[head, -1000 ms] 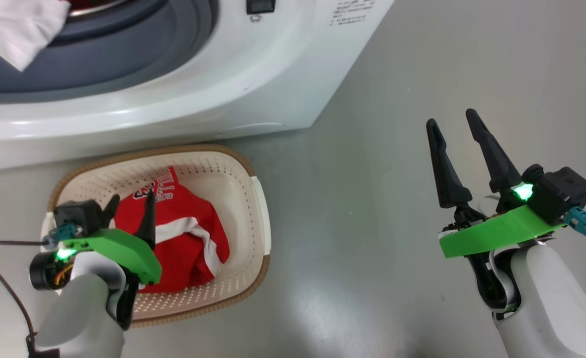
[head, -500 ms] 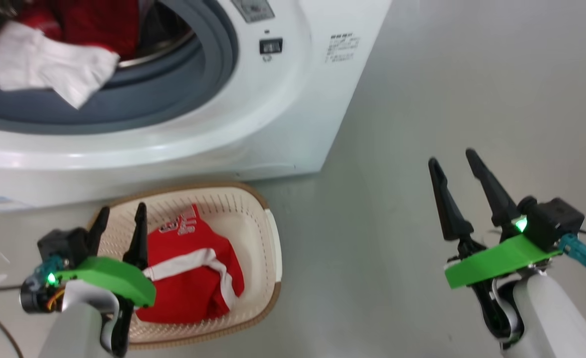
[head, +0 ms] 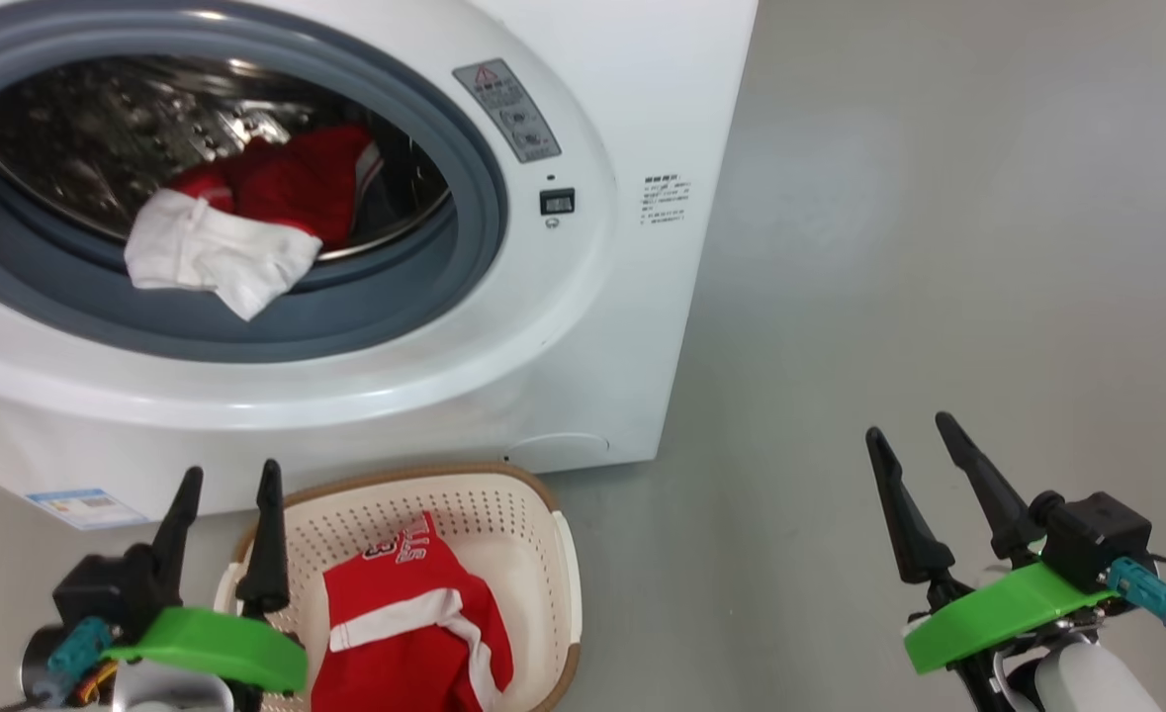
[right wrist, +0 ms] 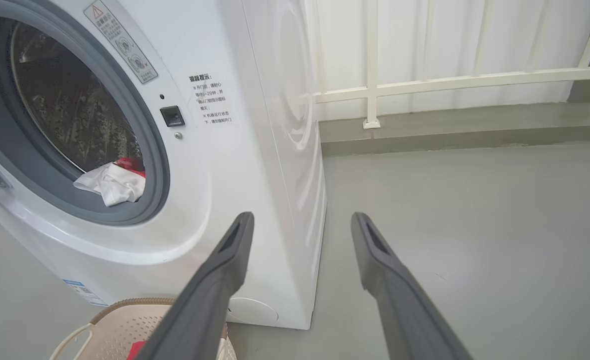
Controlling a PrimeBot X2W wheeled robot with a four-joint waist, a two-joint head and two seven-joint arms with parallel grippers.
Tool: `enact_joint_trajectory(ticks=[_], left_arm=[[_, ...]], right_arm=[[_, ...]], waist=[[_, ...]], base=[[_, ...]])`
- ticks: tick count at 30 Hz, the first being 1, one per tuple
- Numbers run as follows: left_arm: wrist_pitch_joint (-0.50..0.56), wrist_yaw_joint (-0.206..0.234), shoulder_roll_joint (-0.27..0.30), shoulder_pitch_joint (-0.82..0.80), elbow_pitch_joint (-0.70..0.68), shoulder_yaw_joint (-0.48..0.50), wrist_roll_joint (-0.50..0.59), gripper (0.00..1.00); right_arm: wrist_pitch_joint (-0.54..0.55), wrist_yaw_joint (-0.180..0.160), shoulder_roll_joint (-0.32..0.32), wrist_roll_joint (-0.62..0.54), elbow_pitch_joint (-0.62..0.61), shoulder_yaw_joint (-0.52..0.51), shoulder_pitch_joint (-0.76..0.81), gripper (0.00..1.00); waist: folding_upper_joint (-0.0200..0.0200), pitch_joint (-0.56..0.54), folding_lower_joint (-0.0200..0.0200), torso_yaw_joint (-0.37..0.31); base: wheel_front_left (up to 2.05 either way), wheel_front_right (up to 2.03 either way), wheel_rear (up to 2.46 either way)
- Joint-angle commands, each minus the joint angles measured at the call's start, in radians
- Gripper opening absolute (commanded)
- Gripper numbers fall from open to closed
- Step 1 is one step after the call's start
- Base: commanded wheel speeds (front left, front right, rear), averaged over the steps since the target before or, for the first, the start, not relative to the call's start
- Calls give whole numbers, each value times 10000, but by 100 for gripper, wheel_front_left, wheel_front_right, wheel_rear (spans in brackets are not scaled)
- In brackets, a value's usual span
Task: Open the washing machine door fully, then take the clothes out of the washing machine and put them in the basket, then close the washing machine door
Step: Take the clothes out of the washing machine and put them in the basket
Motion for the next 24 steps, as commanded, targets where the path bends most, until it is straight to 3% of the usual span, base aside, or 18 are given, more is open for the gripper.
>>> enact_joint_trajectory(ticks=[1, 24], left_arm=[[-61, -56, 131, 302, -555, 396, 171, 100], [-61, 30, -97, 2966, -2939, 966, 259, 100]], right_arm=[[-65, 63, -172, 89, -211, 197, 182, 100], [-65, 63, -253, 75, -355, -163, 1284, 100]], waist=[[-1, -490, 0, 70], [-1, -1432, 0, 90]], base=[[0, 0, 0], [0, 0, 0]])
